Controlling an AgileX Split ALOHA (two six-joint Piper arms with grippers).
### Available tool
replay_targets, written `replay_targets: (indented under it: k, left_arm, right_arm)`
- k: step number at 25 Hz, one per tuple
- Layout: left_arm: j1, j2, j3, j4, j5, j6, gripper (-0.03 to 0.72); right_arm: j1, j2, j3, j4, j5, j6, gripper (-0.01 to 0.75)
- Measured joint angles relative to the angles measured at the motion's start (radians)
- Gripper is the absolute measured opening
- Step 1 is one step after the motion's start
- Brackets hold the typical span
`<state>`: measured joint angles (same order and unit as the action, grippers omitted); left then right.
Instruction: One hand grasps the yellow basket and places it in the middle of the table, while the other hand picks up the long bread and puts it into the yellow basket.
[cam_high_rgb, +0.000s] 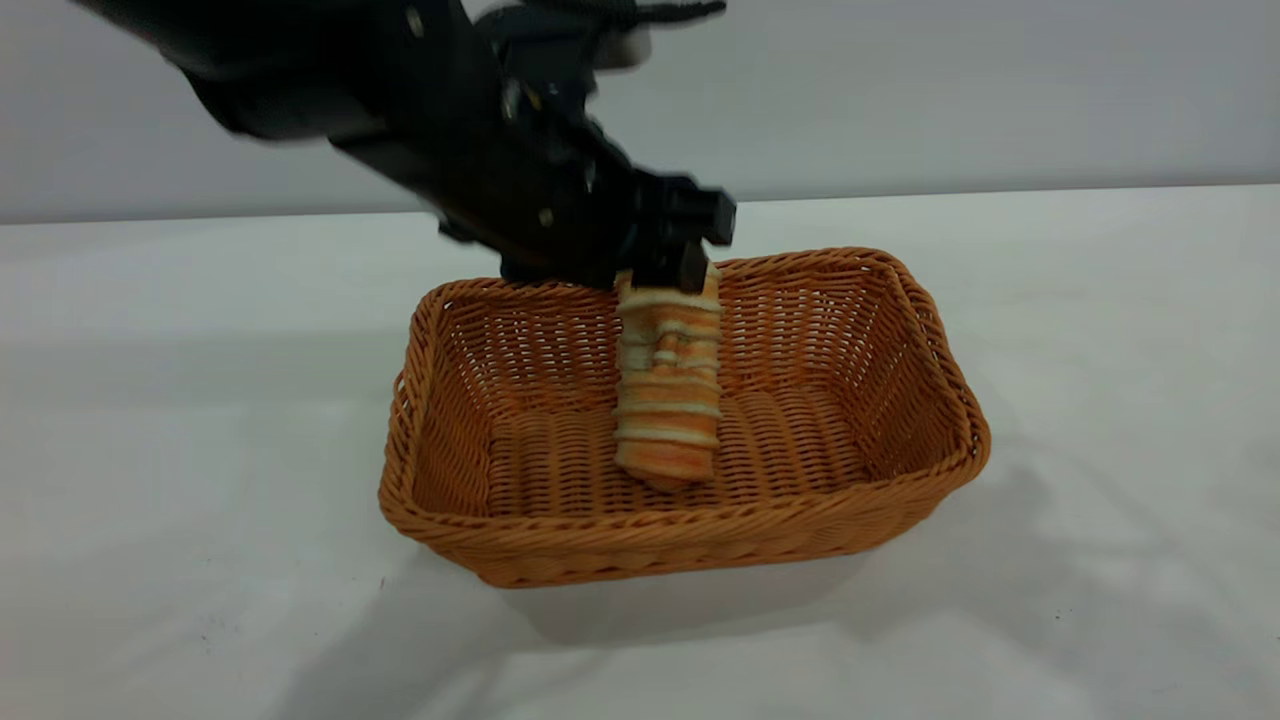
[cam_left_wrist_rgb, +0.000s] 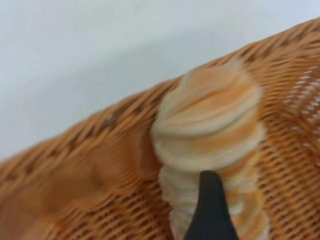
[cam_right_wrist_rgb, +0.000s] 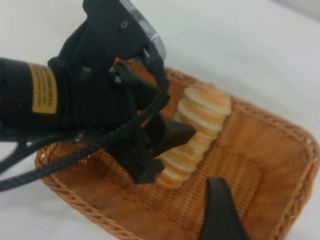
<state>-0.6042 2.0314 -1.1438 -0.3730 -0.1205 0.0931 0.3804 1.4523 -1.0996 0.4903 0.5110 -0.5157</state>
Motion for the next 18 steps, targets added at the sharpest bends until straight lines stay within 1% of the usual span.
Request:
replay_targets:
  k: [3,6,10,14,18]
  left_arm:
    - [0.009,-0.075,0.0,0.0,0.071,0.115,0.622]
    - [0.044,-0.164,0.0,0.0,0.175,0.161,0.593]
    - [0.135,-0.296,0.0,0.0,0.342,0.17,0.554]
    - [0.238,-0.441,0.002,0.009,0.515,0.17,0.545]
    - [0.326,-0.591,0.005,0.045,0.656,0.171,0.544]
  right_arm:
    - [0.0,-0.05,0.0,-0.032,0.023,0.001,0.536]
    - [0.0,-0.094,0.0,-0.064,0.074,0.013,0.536]
    - [0.0,-0.148,0.0,-0.122,0.138,0.075,0.536]
    - [0.0,-0.209,0.0,-0.206,0.204,0.167,0.536]
    - [0.0,-0.288,0.0,-0.289,0.258,0.266,0.536]
